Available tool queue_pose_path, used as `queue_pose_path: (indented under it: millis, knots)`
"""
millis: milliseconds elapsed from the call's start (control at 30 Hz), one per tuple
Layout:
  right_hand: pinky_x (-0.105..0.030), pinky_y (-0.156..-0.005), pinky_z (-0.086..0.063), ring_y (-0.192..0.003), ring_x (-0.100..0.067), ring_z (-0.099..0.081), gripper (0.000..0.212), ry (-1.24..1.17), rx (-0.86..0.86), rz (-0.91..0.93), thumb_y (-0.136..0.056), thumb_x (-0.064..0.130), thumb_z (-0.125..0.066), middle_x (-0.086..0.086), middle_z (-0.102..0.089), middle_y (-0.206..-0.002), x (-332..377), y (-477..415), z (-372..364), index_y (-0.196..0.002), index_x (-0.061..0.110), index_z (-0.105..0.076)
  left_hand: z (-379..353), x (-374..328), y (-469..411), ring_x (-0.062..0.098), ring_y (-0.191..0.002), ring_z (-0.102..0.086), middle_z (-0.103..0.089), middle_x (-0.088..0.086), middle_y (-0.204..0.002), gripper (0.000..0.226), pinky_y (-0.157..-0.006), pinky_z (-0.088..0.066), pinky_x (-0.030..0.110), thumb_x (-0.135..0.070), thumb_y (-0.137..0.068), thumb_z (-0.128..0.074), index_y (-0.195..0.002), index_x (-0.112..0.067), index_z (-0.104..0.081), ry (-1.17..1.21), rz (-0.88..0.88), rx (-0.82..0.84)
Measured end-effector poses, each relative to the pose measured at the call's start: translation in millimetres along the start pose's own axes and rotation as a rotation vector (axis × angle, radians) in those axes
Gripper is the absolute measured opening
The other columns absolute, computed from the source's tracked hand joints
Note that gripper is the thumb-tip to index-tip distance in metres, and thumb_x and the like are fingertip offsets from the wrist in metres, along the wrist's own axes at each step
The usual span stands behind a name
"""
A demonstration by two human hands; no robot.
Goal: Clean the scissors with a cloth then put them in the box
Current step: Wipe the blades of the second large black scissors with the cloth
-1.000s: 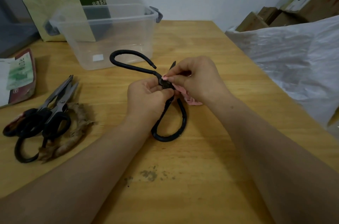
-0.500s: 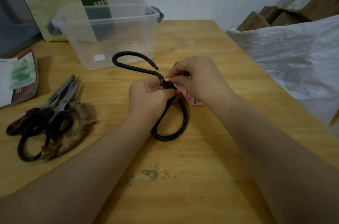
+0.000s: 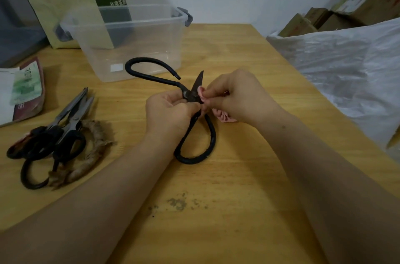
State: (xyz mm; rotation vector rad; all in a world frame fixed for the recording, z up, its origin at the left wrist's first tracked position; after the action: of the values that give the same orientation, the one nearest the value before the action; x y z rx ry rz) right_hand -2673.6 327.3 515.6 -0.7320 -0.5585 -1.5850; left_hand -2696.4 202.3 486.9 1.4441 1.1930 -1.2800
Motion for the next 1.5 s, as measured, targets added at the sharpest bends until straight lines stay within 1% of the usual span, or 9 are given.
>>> queue_pose_path:
  millis: [267,400,567,633,733,933,1167,1367,1500]
  knots:
    - [-0.032,-0.08,-0.055,-0.088,-0.022,-0.066,0.014,0.402,-0.039,-0.065,-0.085,0.011,-0.068,-0.005,-0.071,-0.096,-5.2,-8.7,13.5,-0.097,0.014,-0.075,-0.2,0.0,-0.1,0.022,-0.07,-0.07,-0.071,0.015,-0.073,0.02,-0.07,-0.059,0.027,0.018,-0.078,-0.058,-0.075,-0.001,-0.065,0.019,0.028,-0.041]
    - [-0.019,-0.06,-0.049,-0.062,-0.012,-0.061,0.011,0.208,-0.235,0.144,-0.085,0.019,-0.066,-0.003,-0.07,-0.073,-0.7,-1.9,13.5,-0.083,0.012,-0.075,1.7,-1.8,-0.5,0.021,-0.073,-0.071,-0.072,0.011,-0.075,0.022,-0.07,-0.059,0.026,0.015,-0.08,-0.059,-0.076,-0.005,-0.067,0.007,0.019,-0.039]
    - [-0.022,-0.073,-0.056,-0.076,-0.015,-0.07,0.005,0.206,-0.002,-0.093,-0.085,0.013,-0.069,-0.008,-0.073,-0.088,-3.2,-7.7,4.4,-0.085,0.013,-0.073,1.6,-2.3,2.0,0.023,-0.074,-0.072,-0.073,0.012,-0.077,0.023,-0.068,-0.059,0.025,0.014,-0.08,-0.06,-0.075,-0.007,-0.069,-0.009,0.036,-0.05]
    - [-0.009,-0.057,-0.047,-0.063,-0.007,-0.063,0.013,0.289,-0.05,-0.064,-0.084,0.012,-0.068,-0.004,-0.068,-0.078,-1.9,-7.0,11.3,-0.072,0.011,-0.066,1.4,-3.0,3.1,0.023,-0.074,-0.072,-0.073,0.014,-0.078,0.023,-0.066,-0.059,0.024,0.014,-0.081,-0.059,-0.076,-0.006,-0.067,0.018,0.055,-0.053]
    - [-0.025,-0.071,-0.053,-0.081,-0.018,-0.064,0.006,0.379,-0.059,-0.118,-0.085,0.014,-0.068,-0.004,-0.065,-0.084,-5.4,-6.4,17.2,-0.085,0.009,-0.071,1.5,-3.7,2.6,0.022,-0.074,-0.072,-0.072,0.015,-0.079,0.022,-0.067,-0.059,0.025,0.014,-0.081,-0.059,-0.076,-0.007,-0.066,0.031,0.054,-0.05]
    - [-0.022,-0.072,-0.051,-0.075,-0.005,-0.06,0.009,-0.236,-0.431,-0.045,-0.081,0.011,-0.073,0.011,-0.063,-0.077,-13.9,-3.7,33.0,-0.084,0.02,-0.072,4.4,-5.5,0.3,0.019,-0.07,-0.071,-0.072,0.012,-0.075,0.007,-0.067,-0.059,0.025,0.004,-0.086,-0.06,-0.089,0.001,-0.065,0.086,0.022,-0.017]
    - [-0.015,-0.052,-0.05,-0.066,-0.01,-0.066,0.033,-0.639,0.048,-0.101,-0.084,-0.014,-0.048,-0.013,-0.07,-0.085,-2.4,-0.2,22.0,-0.098,0.008,-0.069,11.0,-11.5,-2.1,0.015,-0.067,-0.07,-0.071,0.012,-0.079,0.011,-0.066,-0.058,0.023,0.004,-0.087,-0.058,-0.094,0.002,-0.066,0.083,-0.082,0.012]
    - [-0.016,-0.068,-0.055,-0.077,-0.008,-0.069,0.021,-0.415,0.02,-0.02,-0.079,0.006,-0.071,-0.003,-0.073,-0.086,-11.4,-4.4,22.1,-0.098,0.015,-0.072,8.0,-12.5,-1.0,0.016,-0.07,-0.07,-0.073,0.014,-0.085,0.014,-0.065,-0.057,0.022,0.003,-0.087,-0.059,-0.098,0.001,-0.067,0.086,-0.13,0.073]
    - [-0.017,-0.059,-0.052,-0.063,-0.007,-0.068,0.007,-0.435,-0.011,0.011,-0.087,0.009,-0.065,-0.004,-0.071,-0.074,-10.0,-6.5,13.6,-0.089,0.007,-0.071,7.4,-11.2,-1.6,0.017,-0.07,-0.071,-0.073,0.011,-0.082,0.015,-0.062,-0.055,0.02,0.004,-0.087,-0.059,-0.098,0.0,-0.067,0.11,-0.132,0.08]
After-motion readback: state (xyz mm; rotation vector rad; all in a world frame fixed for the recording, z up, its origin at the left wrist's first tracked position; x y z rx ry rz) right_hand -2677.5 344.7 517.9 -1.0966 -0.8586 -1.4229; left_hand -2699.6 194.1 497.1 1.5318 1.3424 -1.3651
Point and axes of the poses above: each hand's wrist, its own y-axis away from the middle knuckle, its own z-axis out of the back of the hand, x = y × z, the point moved 3 cm from there along -y, towards the middle knuckle
